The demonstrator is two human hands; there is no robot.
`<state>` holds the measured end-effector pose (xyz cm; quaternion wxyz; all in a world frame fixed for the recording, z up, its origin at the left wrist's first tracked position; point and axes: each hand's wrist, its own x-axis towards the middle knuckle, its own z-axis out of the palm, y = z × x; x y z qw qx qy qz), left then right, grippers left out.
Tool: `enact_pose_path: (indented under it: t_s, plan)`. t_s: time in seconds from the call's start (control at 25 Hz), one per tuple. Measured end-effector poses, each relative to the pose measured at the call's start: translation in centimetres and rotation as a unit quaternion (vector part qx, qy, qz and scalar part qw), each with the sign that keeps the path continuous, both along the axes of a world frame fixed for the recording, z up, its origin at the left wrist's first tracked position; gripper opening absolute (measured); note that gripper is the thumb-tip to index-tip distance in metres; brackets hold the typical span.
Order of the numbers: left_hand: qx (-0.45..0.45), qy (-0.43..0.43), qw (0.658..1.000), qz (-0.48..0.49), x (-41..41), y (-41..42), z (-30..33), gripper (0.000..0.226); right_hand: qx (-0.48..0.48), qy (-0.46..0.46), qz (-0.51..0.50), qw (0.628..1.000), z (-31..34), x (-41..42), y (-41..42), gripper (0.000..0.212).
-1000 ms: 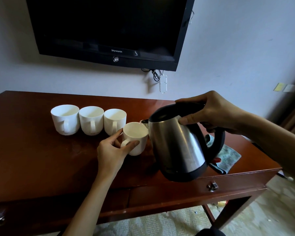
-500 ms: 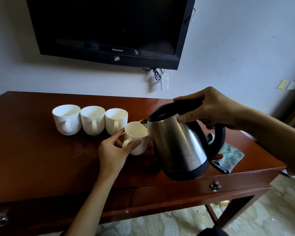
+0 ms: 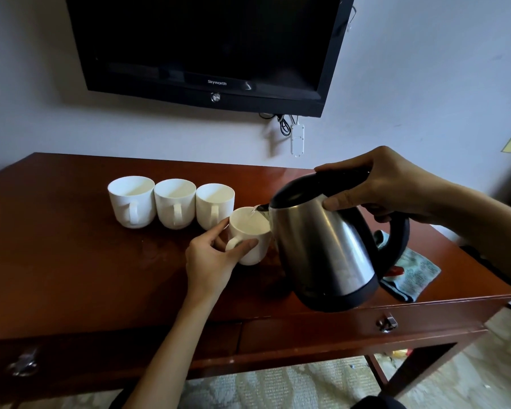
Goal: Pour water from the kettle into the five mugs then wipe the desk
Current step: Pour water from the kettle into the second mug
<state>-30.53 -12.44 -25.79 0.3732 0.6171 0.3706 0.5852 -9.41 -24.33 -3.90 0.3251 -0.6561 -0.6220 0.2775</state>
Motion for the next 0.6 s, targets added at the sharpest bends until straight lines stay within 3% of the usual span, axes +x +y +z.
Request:
enact_pose_path:
  t_s: [0.6]
  plan:
    - [-0.008, 0.013, 0.999, 0.031, 0.09, -0.16, 0.34, 0.08, -0.007, -0.011, -0.007, 1.0, 0.12, -0.24, 0.3, 0.056]
